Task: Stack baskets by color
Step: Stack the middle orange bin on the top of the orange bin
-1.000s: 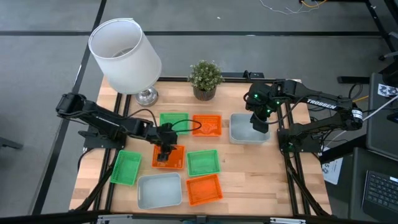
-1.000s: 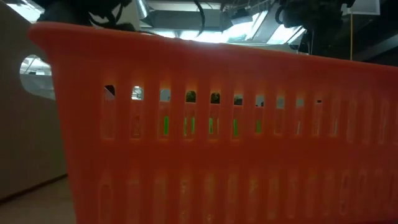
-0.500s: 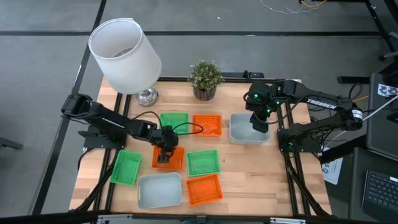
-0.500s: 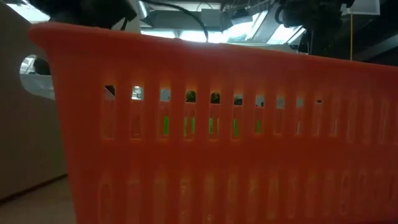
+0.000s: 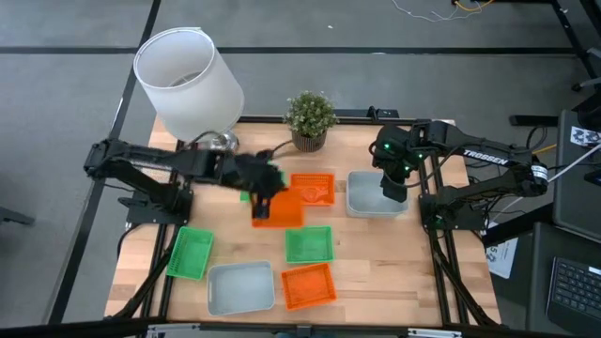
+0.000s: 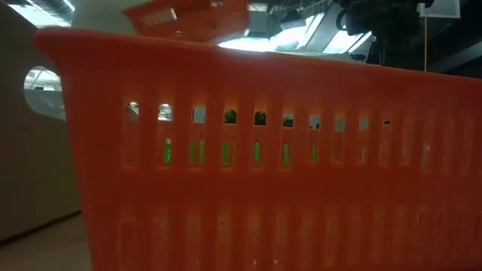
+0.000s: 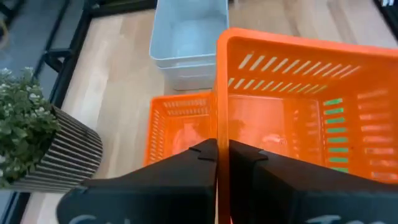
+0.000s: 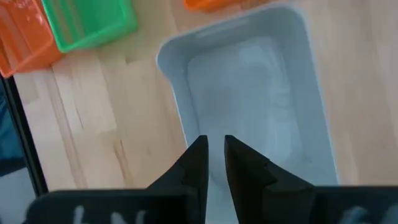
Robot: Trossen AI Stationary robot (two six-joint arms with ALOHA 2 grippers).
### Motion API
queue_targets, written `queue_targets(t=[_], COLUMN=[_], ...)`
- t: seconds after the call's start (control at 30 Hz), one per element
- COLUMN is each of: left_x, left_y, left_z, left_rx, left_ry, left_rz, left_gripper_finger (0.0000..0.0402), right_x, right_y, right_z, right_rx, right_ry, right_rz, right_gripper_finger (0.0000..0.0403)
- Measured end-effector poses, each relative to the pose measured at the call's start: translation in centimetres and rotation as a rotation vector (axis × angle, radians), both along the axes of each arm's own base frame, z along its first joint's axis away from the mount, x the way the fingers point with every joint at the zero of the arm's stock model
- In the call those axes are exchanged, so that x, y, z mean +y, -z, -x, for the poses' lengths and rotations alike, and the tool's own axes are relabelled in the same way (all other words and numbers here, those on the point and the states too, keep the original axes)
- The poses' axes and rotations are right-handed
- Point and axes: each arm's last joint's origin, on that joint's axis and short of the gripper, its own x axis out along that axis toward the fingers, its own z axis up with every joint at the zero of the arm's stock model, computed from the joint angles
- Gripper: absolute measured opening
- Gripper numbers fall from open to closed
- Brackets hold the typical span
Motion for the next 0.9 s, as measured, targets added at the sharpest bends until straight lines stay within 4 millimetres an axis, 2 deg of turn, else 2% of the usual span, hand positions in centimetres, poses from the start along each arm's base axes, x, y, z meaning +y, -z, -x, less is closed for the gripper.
queue_targets(t=[0.13, 0.27, 0.4, 0.57, 0.9], left_x=[4.4, 8.8, 11.5, 13.2, 14.0], left_y=[0.2, 2.2, 3.9, 5.5, 8.7], left_z=[-3.0, -6.5, -9.7, -12.6, -14.4], left_rx=[0.04, 0.12, 0.148, 0.177, 0.277], left_ry=[-0.006, 0.007, 0.07, 0.113, 0.067], left_rz=[0.047, 0.082, 0.099, 0.108, 0.183], left_gripper_finger=[0.0, 0.0, 0.0, 0.0, 0.0], right_x=[0.3, 0.6, 0.6, 0.6, 0.6], right_y=[0.2, 0.3, 0.3, 0.3, 0.3], right_z=[1.0, 1.8, 2.0, 2.0, 1.9], right_rx=[0.112, 0.189, 0.2, 0.199, 0.189], right_ry=[0.001, 0.003, 0.003, -0.001, -0.026], right_rz=[-0.034, -0.057, -0.06, -0.059, -0.048], right_gripper_finger=[0.0053, 0.0053, 0.0053, 0.0053, 0.0053])
